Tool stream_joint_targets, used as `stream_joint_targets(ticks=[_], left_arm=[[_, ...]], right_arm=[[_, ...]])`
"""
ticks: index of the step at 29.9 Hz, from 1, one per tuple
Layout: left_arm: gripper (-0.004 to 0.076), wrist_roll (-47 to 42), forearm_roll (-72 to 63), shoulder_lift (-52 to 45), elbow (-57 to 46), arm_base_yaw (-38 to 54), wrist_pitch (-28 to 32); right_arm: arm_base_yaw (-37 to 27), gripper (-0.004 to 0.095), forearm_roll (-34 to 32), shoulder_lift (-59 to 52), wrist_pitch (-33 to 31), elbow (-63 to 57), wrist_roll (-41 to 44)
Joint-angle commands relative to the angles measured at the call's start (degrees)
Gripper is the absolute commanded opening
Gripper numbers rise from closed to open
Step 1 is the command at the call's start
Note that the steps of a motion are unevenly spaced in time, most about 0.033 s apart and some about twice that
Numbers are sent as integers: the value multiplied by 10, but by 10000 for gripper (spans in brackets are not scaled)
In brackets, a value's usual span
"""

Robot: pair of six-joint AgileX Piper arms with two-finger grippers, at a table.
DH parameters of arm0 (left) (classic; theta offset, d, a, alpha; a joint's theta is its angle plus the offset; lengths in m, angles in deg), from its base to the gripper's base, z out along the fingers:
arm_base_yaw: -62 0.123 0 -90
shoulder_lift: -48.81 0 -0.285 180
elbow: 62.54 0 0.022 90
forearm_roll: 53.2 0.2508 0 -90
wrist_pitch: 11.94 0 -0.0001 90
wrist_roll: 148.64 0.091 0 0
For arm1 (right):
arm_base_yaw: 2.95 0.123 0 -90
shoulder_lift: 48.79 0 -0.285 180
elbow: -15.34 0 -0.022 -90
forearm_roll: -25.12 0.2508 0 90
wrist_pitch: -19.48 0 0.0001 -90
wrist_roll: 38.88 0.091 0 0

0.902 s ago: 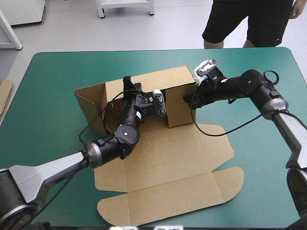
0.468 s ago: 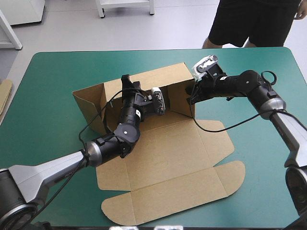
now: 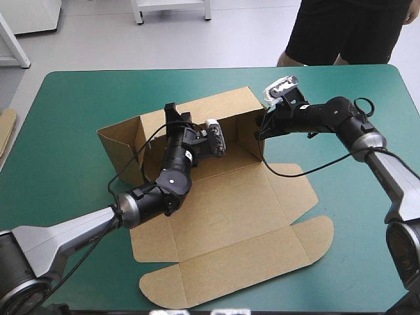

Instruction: Fold the box

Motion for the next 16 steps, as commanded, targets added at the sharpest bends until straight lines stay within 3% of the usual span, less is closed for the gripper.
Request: stream_joint_targets(ticks=[1, 9, 16], left_arm=[[35, -27, 29, -21, 26, -4, 3], [375, -26, -2, -25, 53, -51, 3], [395, -25, -70, -38, 53, -114, 9]], right_arm=[[2, -17, 34, -23, -27, 16, -7], [2, -17, 3, -23, -19, 16, 32], [2, -17, -36, -23, -14, 16, 78]])
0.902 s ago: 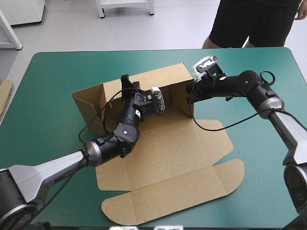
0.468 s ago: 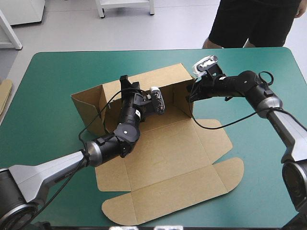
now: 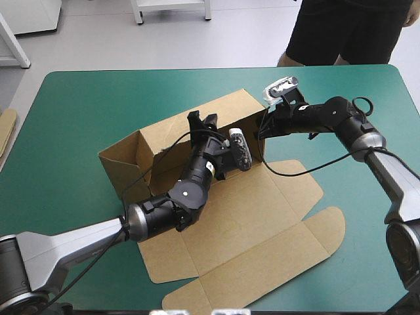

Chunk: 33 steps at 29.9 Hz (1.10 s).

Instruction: Fold the box

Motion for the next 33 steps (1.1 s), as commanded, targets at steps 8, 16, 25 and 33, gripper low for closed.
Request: stream_joint_targets(ticks=[8, 16, 25, 33], left_arm=[[395, -17, -86, -102, 36, -56, -18], [384, 9, -211, -144, 149, 16, 2], [381, 130, -423, -144, 274, 276, -11], [366, 307, -753, -142, 272, 578, -40]], right_arm=[[1, -17, -10, -24, -10, 14, 34], [1, -17, -10, -24, -12, 14, 45], [1, -17, -12, -24, -17, 14, 61], [1, -16, -18, -24, -11, 14, 64]])
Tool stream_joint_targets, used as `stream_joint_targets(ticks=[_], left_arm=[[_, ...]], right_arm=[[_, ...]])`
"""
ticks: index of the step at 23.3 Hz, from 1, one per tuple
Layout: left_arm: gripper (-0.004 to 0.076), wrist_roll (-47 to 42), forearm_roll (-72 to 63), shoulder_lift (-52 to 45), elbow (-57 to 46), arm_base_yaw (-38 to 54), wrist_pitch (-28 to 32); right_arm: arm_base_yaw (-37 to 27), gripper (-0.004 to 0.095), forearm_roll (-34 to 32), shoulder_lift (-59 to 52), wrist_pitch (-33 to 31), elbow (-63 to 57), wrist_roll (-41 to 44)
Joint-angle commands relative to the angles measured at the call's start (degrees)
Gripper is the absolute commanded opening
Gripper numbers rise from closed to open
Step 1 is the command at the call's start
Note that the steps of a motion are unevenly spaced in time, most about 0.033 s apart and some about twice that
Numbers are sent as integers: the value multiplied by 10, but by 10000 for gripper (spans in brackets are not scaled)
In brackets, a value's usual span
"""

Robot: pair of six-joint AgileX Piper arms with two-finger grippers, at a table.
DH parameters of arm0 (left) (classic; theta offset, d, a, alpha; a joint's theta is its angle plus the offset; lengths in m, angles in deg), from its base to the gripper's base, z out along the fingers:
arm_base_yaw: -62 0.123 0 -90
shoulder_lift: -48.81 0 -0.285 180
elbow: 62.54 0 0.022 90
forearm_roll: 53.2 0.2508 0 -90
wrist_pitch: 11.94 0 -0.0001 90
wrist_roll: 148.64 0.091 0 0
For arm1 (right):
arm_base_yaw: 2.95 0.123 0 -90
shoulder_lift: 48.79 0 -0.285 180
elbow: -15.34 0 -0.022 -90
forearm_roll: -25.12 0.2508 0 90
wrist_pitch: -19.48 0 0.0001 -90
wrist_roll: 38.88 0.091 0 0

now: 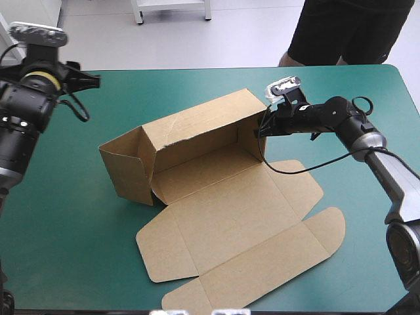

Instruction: Fold the box

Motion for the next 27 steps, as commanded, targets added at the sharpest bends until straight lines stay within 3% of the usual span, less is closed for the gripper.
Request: stream_joint_targets(ticks=[1, 5, 9, 17, 23, 27], left_arm=[[366, 66, -157, -19, 1, 115, 18], [366, 155, -359, -20, -90, 217, 13], [366, 165, -366, -20, -142, 217, 16], [365, 187, -353, -20, -143, 217, 2], [364, 193, -353, -20, -143, 217, 0], [365, 206, -353, -20, -143, 217, -4]], right_arm=[[1, -17, 4, -23, -11, 14, 12], [1, -17, 2, -33, -3, 15, 19], [1, -17, -50, -47, 1, 15, 51], [1, -17, -136, -83, -33, 34, 138], [1, -17, -220, -110, -115, 88, 213], [1, -17, -277, -113, -223, 148, 258]])
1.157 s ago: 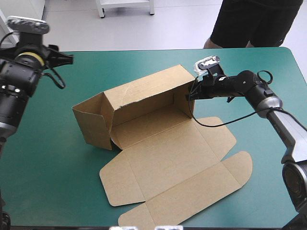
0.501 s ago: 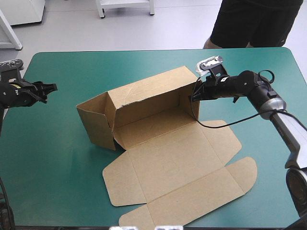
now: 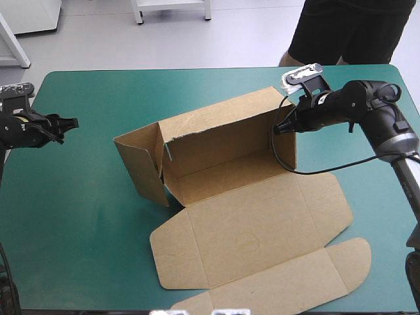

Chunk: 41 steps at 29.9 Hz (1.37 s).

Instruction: Fold the box

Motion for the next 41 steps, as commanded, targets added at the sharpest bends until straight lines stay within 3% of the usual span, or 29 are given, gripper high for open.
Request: stream_joint_targets(ticks=[1, 7, 12, 32, 35, 41], left_arm=[[364, 7, -5, -19, 16, 0, 22], [364, 7, -5, -19, 16, 0, 17], [364, 7, -5, -19, 16, 0, 15], [364, 9, -5, -19, 16, 0, 7], [364, 9, -5, -19, 16, 0, 0], [365, 9, -5, -19, 16, 0, -7]], right_arm=[[0, -17, -25, -28, -51, 55, 28], [0, -17, -71, -28, -144, 87, 70], [0, -17, -99, -25, -144, 88, 91], [0, -13, -97, 119, -127, 133, 115], [0, 52, -97, 139, -113, 166, 109], [0, 324, -99, 178, -73, 224, 104]])
